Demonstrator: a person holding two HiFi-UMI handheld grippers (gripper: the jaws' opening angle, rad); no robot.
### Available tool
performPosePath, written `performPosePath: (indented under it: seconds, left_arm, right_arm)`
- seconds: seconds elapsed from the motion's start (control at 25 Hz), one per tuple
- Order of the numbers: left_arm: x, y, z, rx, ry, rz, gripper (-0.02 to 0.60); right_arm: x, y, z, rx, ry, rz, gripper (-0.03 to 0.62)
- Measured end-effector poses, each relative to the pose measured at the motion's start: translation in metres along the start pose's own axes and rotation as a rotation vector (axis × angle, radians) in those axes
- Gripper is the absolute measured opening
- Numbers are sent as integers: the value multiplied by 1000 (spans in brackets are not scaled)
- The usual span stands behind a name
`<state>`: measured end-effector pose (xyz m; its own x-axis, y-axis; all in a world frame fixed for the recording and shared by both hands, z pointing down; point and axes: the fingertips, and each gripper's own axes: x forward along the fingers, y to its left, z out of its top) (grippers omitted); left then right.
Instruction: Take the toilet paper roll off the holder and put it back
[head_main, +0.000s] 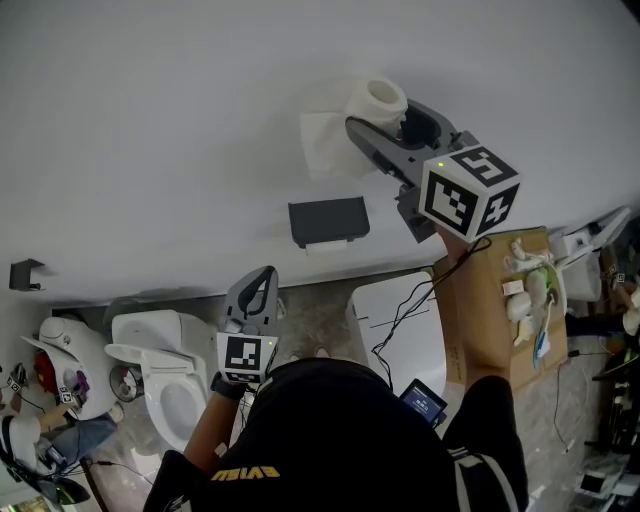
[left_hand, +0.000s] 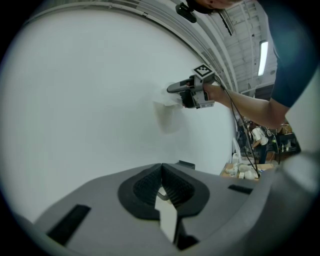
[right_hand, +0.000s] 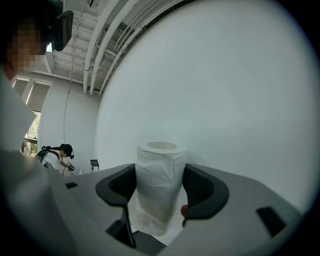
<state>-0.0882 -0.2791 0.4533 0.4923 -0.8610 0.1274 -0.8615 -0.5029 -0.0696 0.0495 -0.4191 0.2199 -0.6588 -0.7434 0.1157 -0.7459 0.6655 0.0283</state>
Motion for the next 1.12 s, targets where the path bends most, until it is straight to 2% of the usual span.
performPosePath:
  seconds: [0.4, 0.68, 1.12]
  left_arm:
    - [1, 7, 1, -35, -7, 21, 11]
    - [-1, 5, 3, -29, -10, 21, 11]
    - [0, 7, -3, -2, -6, 10, 11]
  right_arm:
    - [5, 3, -23, 15, 14, 0, 279]
    - [4, 1, -34, 33, 3, -16, 279]
    - [11, 9, -68, 39, 46, -7, 279]
